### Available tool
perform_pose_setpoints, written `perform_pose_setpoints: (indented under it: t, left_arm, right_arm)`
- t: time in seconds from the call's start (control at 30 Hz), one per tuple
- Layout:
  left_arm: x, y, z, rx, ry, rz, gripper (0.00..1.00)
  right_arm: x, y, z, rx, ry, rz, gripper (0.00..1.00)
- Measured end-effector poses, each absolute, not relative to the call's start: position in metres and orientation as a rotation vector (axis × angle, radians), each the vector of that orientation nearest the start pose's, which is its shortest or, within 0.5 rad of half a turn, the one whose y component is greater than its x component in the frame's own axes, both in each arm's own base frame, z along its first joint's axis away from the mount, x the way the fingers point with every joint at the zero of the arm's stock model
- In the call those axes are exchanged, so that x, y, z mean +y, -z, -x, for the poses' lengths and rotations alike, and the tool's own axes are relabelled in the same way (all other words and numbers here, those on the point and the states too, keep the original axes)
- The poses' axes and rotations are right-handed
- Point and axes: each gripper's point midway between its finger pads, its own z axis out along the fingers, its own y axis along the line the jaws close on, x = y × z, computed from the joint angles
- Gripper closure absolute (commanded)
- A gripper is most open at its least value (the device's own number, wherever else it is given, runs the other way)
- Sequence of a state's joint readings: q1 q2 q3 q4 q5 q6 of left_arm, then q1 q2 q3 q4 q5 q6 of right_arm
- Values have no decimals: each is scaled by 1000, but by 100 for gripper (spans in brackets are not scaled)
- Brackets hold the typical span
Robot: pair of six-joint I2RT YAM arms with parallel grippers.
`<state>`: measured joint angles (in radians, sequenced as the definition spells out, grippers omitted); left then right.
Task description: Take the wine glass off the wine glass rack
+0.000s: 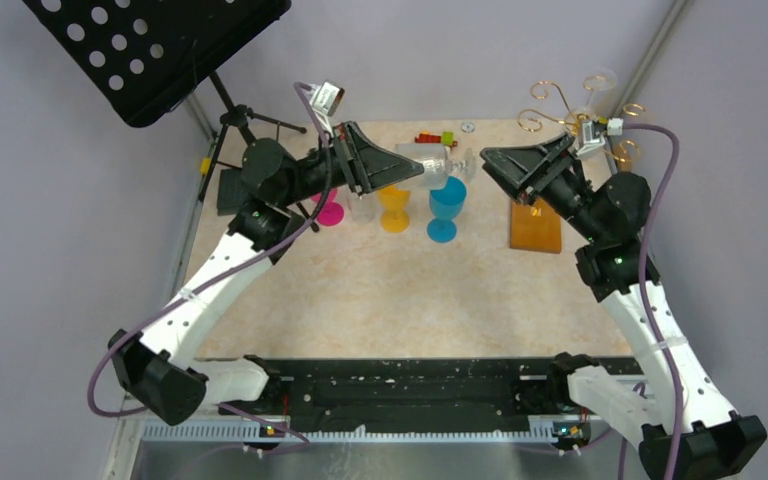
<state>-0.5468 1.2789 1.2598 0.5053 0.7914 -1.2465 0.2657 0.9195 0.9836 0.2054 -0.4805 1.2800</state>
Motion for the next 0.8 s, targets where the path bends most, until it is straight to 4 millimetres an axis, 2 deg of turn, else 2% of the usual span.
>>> perform_pose_setpoints:
  t: [0.13, 0.23, 0.33, 0.4, 0.7, 0.8]
  left_arm:
    - [-299, -469, -232, 1589, 1644, -337, 100]
    - [-283, -441, -246, 1707, 1399, -312, 100]
    - [-263, -399, -257, 1855, 1163, -293, 100]
    - [-246, -364, -261, 1980, 1003, -280, 100]
    - [-186, -212, -254, 2474, 494, -221, 100]
    - [-168, -172, -255, 2593, 323, -185, 100]
  right_arm:
    - [183, -404, -276, 1622, -1400, -340, 33]
    - [176, -383, -277, 1686, -1288, -347, 33]
    - [166, -373, -272, 1713, -1195, -334, 32]
    - [161, -371, -267, 1716, -1150, -321, 32]
    - [147, -355, -259, 1756, -1024, -293, 32]
    - [147, -351, -258, 1772, -1011, -292, 32]
